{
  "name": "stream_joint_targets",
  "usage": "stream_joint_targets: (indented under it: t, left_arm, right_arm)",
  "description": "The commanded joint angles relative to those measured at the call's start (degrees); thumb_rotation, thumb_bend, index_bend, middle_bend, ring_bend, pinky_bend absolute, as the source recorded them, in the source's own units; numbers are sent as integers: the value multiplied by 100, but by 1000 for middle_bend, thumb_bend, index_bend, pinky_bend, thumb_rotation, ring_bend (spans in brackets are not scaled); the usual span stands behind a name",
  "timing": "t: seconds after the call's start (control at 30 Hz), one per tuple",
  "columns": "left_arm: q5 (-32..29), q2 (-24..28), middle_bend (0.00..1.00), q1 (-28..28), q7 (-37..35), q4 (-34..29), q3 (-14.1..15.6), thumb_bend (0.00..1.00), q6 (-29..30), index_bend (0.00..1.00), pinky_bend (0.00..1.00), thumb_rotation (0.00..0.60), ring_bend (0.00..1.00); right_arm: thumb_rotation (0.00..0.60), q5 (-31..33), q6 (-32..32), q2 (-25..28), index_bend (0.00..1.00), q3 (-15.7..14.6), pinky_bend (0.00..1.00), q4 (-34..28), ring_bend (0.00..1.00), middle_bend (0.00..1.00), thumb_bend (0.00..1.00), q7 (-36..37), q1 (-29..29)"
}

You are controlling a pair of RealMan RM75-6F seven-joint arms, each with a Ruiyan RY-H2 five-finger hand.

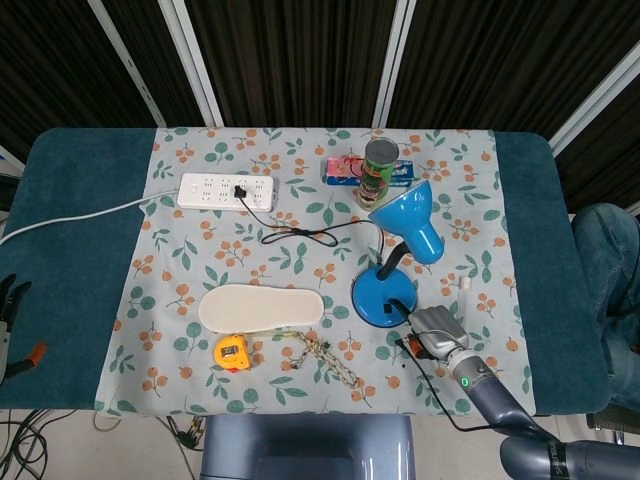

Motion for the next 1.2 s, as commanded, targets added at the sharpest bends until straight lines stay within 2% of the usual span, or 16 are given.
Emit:
stream_joint_targets:
  t: [0.03,0.1,0.2,0.23,0.27,0.33,0.43,0.5,0.53,0.57,0.6,0.83,1.2]
  left_arm:
    - [1,1,2,0,1,0,2,255,-4,103,123,600,0]
    - [7,2,2,0,7,-2,6,255,-2,103,123,600,0]
    - [12,0,2,7,13,-6,5,255,17,103,124,600,0]
    - [12,0,2,8,17,-9,3,255,21,103,124,600,0]
    - [11,-2,2,9,23,-11,3,255,25,103,124,600,0]
    - [13,-5,2,13,37,-14,3,255,35,103,124,600,0]
    - [22,-13,2,19,58,-16,4,255,55,103,124,600,0]
    - [28,-15,2,24,62,-18,3,255,71,103,124,600,0]
    - [28,-17,2,27,61,-16,2,255,76,103,124,600,0]
    - [27,-17,1,28,60,-14,2,255,78,103,124,600,0]
    - [28,-18,2,28,62,-12,3,255,76,103,124,600,0]
    - [68,-33,2,30,113,-6,16,255,97,103,124,600,0]
    - [111,-30,2,28,96,24,21,255,106,103,124,600,0]
  right_arm:
    - [600,-282,326,235,21,64,1000,-247,858,799,670,186,-150]
    - [600,-481,540,439,21,34,1000,-434,839,779,670,268,-277]
    - [600,-767,871,829,21,-118,1000,-755,708,624,635,369,-544]
    - [600,-836,961,910,21,-164,1000,-817,622,533,583,367,-613]
    - [600,-963,1147,1025,21,-245,1000,-885,573,486,553,325,-736]
    - [600,-1221,1541,1170,21,-402,1000,-961,353,302,446,179,-983]
    - [600,-1633,2384,1281,20,-594,985,-900,146,156,353,40,-1492]
    - [600,-1855,2806,1321,20,-660,625,-783,83,106,314,108,-1767]
    - [600,-1956,2996,1345,20,-686,325,-718,68,90,303,171,-1895]
    - [600,-2040,3164,1366,20,-703,75,-644,59,80,298,254,-2013]
    - [600,-2112,3317,1386,20,-712,5,-562,55,77,295,350,-2123]
    - [600,-2374,4092,1345,20,-684,0,-20,47,75,262,727,-2730]
    - [600,-2417,4111,1142,20,-438,0,354,47,75,261,570,-2887]
